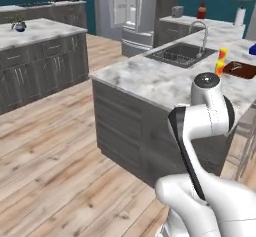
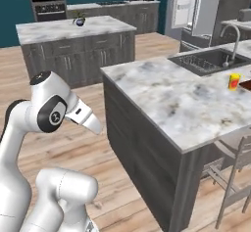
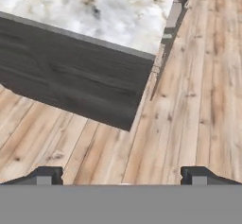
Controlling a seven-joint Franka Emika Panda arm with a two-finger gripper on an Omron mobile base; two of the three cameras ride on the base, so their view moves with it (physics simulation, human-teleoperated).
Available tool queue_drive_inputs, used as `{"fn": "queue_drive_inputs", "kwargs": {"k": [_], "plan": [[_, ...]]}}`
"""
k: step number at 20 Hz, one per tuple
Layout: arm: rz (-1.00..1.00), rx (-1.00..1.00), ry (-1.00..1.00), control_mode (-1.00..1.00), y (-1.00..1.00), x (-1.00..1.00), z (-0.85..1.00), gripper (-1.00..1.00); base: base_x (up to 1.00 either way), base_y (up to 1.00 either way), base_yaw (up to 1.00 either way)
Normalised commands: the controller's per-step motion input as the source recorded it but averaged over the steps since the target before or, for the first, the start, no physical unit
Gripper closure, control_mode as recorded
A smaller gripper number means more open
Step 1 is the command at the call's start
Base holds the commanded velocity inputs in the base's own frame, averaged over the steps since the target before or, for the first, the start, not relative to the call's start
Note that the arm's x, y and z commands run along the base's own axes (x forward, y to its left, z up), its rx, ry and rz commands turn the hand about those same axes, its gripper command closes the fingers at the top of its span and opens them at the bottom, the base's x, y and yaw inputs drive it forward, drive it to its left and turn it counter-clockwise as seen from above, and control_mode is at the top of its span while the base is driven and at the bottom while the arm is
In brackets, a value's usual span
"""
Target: Gather the potato and avocado from the fridge and place them on a tray on the dining counter. Then gather the fishs from the fridge and place them on the other tray.
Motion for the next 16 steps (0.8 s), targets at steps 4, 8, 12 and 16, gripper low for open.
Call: {"fn": "queue_drive_inputs", "kwargs": {"k": [4,8,12,16], "plan": [[0.00,0.00,0.00,1.00,0.00,0.00,0.00,-1.00,0.25,1.00,-0.33],[0.00,0.00,0.00,1.00,0.00,0.00,0.00,-1.00,0.19,1.00,-0.31],[0.00,0.00,0.00,1.00,0.00,0.00,0.00,-1.00,0.06,1.00,-0.30],[0.00,0.00,0.00,1.00,0.00,0.00,0.00,-1.00,0.24,1.00,-0.28]]}}
